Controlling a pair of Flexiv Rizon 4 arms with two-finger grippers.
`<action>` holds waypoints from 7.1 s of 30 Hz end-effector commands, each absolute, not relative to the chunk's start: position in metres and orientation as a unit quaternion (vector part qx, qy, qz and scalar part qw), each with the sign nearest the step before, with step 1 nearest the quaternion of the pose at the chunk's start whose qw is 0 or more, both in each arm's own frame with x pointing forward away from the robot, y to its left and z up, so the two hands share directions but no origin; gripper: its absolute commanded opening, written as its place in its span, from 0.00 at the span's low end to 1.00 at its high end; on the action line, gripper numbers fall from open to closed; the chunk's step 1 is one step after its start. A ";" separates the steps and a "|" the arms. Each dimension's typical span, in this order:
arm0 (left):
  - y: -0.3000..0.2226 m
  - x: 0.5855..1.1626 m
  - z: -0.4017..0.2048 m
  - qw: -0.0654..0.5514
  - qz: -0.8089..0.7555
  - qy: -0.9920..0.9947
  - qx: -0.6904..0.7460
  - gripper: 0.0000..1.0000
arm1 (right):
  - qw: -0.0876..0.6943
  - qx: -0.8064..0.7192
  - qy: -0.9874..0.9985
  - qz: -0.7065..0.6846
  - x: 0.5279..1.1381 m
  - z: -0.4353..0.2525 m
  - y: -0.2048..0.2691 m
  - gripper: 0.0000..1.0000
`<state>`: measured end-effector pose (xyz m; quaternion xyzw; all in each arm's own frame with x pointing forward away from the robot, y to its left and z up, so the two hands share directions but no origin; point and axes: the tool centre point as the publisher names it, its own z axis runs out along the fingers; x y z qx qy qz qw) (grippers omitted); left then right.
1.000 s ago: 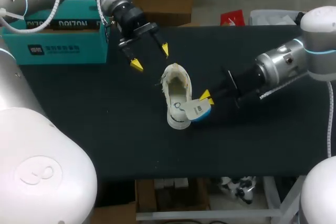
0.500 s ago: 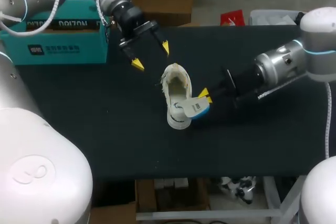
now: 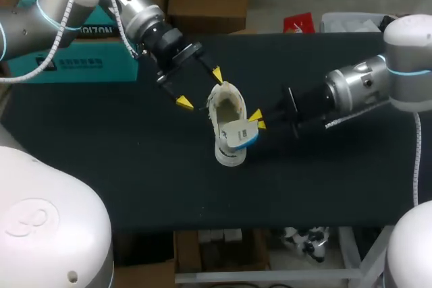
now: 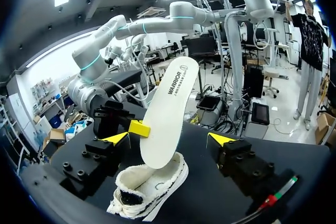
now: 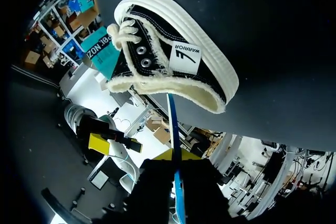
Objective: Open the shoe tongue, take the insole out of the shoe, put the insole back into the shoe, and pack the shoe into the shoebox
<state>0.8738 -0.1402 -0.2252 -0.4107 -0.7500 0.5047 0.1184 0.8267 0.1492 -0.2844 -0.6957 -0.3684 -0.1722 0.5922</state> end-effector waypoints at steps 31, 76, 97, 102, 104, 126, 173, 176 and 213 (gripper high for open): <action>-0.169 0.860 -0.276 -0.052 0.502 -0.754 -0.420 1.00 | 0.630 -0.684 -0.275 -0.244 0.821 -0.300 0.171 0.00; -0.189 0.876 -0.309 0.000 0.489 -0.716 -0.498 0.00 | 0.614 -0.702 -0.251 -0.260 0.827 -0.302 0.175 1.00; -0.184 0.879 -0.338 -0.012 0.479 -0.718 -0.504 0.00 | 0.616 -0.701 -0.255 -0.254 0.827 -0.314 0.183 0.98; -0.179 0.880 -0.342 -0.034 0.491 -0.712 -0.501 0.00 | 0.621 -0.695 -0.254 -0.257 0.830 -0.320 0.184 0.91; -0.177 0.881 -0.343 -0.043 0.496 -0.709 -0.499 0.00 | 0.623 -0.695 -0.252 -0.256 0.832 -0.322 0.185 0.84; -0.181 0.895 -0.343 -0.049 0.521 -0.694 -0.494 0.23 | 0.620 -0.695 -0.254 -0.262 0.843 -0.330 0.191 0.00; -0.177 0.854 -0.318 -0.057 0.510 -0.683 -0.520 0.00 | 0.604 -0.712 -0.235 -0.272 0.850 -0.339 0.179 0.00; -0.177 0.854 -0.320 -0.056 0.509 -0.684 -0.519 0.00 | 0.604 -0.712 -0.236 -0.271 0.850 -0.339 0.181 0.00; -0.172 0.853 -0.327 -0.092 0.506 -0.668 -0.538 0.00 | 0.593 -0.719 -0.230 -0.281 0.862 -0.349 0.187 0.00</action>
